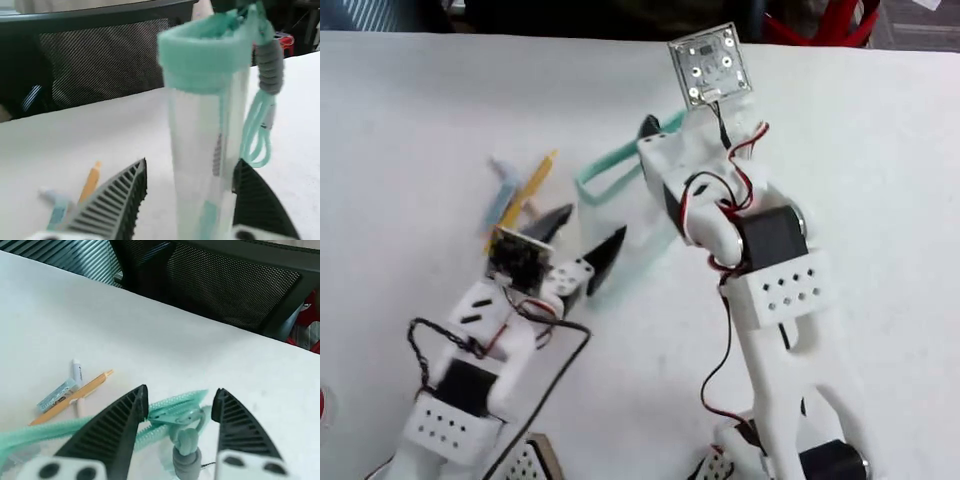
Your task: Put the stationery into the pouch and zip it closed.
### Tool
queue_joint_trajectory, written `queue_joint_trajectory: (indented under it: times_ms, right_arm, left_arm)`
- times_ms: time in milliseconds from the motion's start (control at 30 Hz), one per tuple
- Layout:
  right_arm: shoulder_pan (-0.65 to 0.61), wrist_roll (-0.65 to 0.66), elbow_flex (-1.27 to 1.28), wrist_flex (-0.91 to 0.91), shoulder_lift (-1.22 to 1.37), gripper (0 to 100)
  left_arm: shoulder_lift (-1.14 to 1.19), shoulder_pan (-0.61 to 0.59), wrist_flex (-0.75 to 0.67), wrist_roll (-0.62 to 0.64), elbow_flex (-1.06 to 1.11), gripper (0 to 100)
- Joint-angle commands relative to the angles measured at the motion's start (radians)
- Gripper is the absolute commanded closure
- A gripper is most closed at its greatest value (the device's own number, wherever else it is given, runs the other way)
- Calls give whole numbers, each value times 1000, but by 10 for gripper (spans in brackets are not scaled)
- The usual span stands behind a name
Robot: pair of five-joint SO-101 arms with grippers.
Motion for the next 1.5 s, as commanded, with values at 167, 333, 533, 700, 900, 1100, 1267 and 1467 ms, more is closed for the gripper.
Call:
queue_joint_trajectory:
  times_ms: [167, 333, 533, 700, 900, 1100, 1267, 1467]
  right_arm:
    - [8, -5, 18, 21, 18, 800]
    - [7, -5, 52, 18, 8, 800]
    - [15, -5, 52, 70, 7, 800]
    - [8, -5, 52, 110, 7, 800]
    - [-28, -5, 52, 111, 7, 800]
    - [-28, 2, 52, 111, 7, 800]
    - [-28, 3, 52, 125, 7, 800]
    - [-30, 3, 52, 127, 7, 800]
  left_arm:
    - [-15, -228, 552, 101, -496, 672]
    - [-15, -265, 750, -25, -717, 672]
    - [21, -481, 641, -184, -721, 672]
    - [262, -499, 580, -261, -589, 673]
    - [731, -499, 577, -509, -763, 675]
    - [1228, -430, 588, -508, -1020, 675]
    - [1601, -438, 566, -516, -1289, 676]
    - [1925, -486, 555, -517, -1567, 676]
